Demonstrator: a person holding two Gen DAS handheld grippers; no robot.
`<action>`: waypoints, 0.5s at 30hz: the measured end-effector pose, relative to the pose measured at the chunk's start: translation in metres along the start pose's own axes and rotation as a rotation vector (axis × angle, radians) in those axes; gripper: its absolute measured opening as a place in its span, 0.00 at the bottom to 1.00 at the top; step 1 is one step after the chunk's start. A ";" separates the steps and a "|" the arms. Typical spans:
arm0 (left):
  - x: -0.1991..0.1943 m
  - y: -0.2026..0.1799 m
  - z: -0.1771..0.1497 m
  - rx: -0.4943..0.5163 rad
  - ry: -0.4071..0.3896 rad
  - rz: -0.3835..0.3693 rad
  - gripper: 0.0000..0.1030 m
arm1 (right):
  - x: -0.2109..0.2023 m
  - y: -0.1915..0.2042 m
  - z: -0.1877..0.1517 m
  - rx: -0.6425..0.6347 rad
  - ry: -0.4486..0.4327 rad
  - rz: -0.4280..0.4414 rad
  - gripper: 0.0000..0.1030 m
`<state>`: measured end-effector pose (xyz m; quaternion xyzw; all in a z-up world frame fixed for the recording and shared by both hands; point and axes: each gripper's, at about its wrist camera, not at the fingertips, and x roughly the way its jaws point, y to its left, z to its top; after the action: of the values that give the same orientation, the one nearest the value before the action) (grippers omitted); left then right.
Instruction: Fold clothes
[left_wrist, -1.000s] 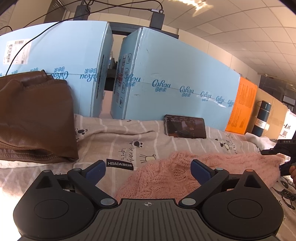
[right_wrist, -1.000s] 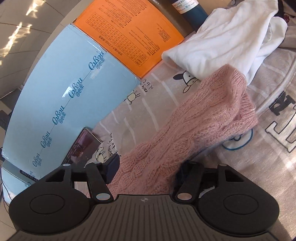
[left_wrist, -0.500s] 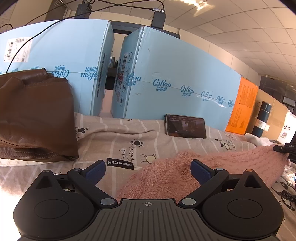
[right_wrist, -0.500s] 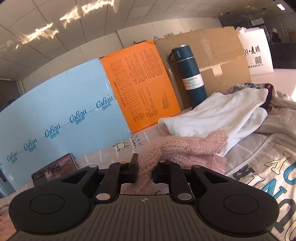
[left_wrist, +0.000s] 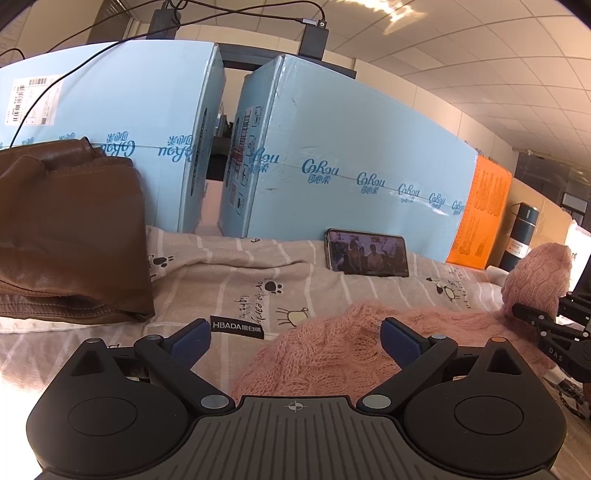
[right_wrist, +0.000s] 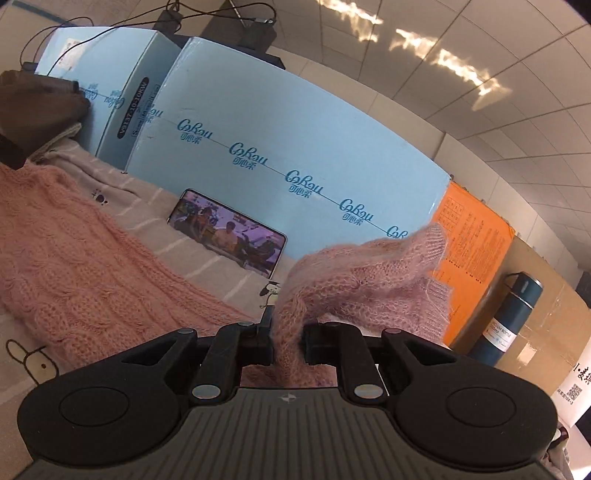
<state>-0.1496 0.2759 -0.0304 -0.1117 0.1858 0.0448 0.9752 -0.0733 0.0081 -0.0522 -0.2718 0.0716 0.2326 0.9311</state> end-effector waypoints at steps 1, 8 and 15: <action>0.000 0.000 0.000 0.000 -0.001 0.000 0.97 | -0.001 0.005 0.000 -0.031 0.004 0.020 0.12; 0.000 0.000 -0.001 0.000 -0.001 -0.001 0.97 | -0.009 0.023 0.005 -0.100 -0.003 0.133 0.61; -0.001 0.000 -0.001 0.000 -0.001 -0.002 0.97 | -0.015 0.023 0.012 -0.048 -0.026 0.221 0.69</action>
<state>-0.1504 0.2753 -0.0312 -0.1119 0.1851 0.0440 0.9753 -0.0972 0.0264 -0.0489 -0.2812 0.0834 0.3390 0.8939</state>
